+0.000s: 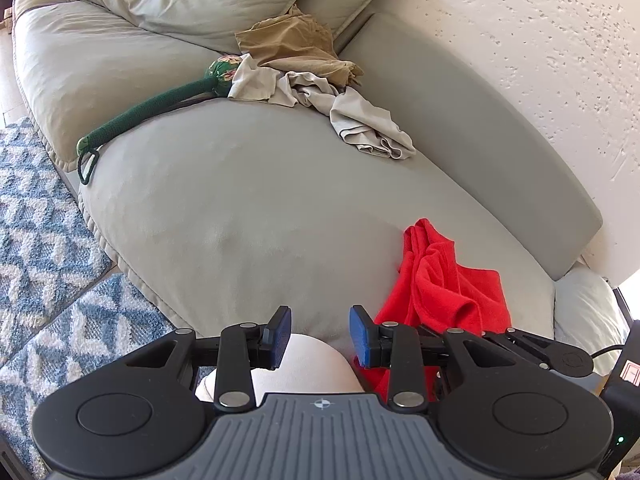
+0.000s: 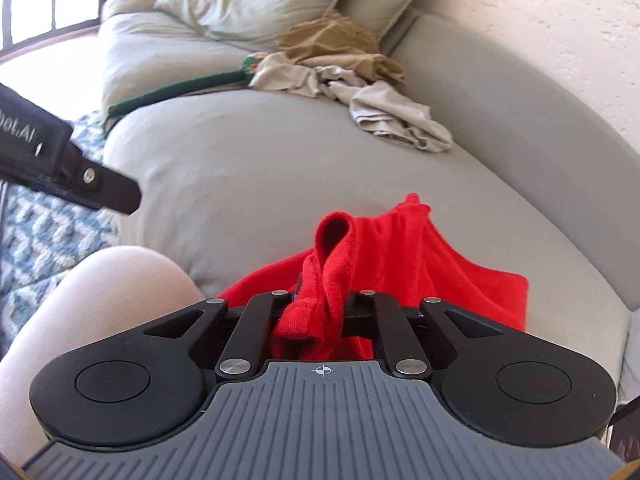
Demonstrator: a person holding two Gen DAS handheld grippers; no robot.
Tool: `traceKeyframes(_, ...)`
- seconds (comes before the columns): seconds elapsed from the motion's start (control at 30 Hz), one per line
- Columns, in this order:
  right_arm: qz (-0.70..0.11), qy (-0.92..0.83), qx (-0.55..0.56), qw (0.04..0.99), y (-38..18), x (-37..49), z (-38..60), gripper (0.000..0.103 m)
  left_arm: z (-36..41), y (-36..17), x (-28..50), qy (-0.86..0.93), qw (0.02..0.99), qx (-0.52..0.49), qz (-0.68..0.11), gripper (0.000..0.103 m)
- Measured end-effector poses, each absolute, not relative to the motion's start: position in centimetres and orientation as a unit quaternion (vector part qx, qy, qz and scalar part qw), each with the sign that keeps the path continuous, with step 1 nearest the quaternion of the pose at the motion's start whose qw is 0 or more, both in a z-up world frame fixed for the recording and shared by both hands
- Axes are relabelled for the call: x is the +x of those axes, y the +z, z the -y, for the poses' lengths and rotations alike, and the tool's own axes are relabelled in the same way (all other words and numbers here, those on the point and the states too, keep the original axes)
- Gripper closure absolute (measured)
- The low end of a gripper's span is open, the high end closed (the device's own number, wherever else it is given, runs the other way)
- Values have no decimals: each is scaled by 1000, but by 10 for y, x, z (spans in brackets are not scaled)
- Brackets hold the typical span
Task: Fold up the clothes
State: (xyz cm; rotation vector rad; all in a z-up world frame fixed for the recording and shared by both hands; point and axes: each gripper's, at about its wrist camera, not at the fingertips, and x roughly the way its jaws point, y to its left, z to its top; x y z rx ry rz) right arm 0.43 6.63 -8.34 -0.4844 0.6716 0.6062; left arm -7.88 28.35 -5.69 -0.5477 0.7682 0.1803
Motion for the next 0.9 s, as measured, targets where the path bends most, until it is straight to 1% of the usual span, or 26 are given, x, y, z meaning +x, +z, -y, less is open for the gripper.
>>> traceKeyframes(0.13, -329, 342, -208, 855, -89, 11, -55, 91, -280, -56, -79, 96, 885, -258, -375, 71)
traceKeyframes(0.17, -333, 357, -210, 847, -90, 13, -55, 82, -280, -56, -79, 98, 884, -257, -377, 71)
traceKeyframes(0.2, -338, 373, -213, 837, -92, 14, -55, 65, -279, -55, -79, 101, 884, -255, -378, 71)
traceKeyframes(0.27, -354, 410, -182, 820, -87, 15, -49, 47, -277, -51, -80, 108, 886, -249, -377, 71)
traceKeyframes(0.33, -380, 442, -118, 804, -75, 16, -36, 46, -275, -47, -83, 111, 890, -240, -372, 71)
traceKeyframes(0.4, -414, 444, -60, 793, -59, 17, -16, 42, -272, -46, -84, 108, 892, -233, -372, 70)
traceKeyframes(0.43, -426, 435, -37, 792, -50, 17, -2, 42, -270, -45, -83, 101, 893, -229, -374, 70)
traceKeyframes(0.53, -439, 398, 19, 805, -24, 15, 51, 41, -257, -44, -76, 64, 897, -218, -379, 71)
traceKeyframes(0.57, -429, 385, 33, 817, -16, 11, 72, 34, -251, -43, -72, 49, 898, -213, -382, 72)
traceKeyframes(0.6, -418, 372, 46, 827, -8, 7, 93, 24, -244, -42, -67, 32, 899, -208, -384, 72)
traceKeyframes(0.63, -408, 355, 54, 839, -2, 3, 112, 21, -236, -42, -61, 15, 900, -203, -385, 72)
traceKeyframes(0.7, -398, 320, 62, 857, 4, -2, 141, 19, -220, -41, -50, -19, 901, -193, -388, 72)
traceKeyframes(0.8, -409, 281, 86, 864, -14, 6, 165, 19, -197, -46, -29, -60, 901, -170, -395, 71)
traceKeyframes(0.83, -414, 272, 96, 863, -24, 12, 168, 25, -188, -50, -22, -67, 901, -158, -399, 73)
traceKeyframes(0.87, -414, 272, 101, 863, -34, 17, 168, 49, -180, -56, -15, -72, 901, -142, -404, 76)
traceKeyframes(0.9, -415, 278, 96, 861, -45, 22, 163, 77, -173, -62, -10, -72, 900, -124, -412, 76)
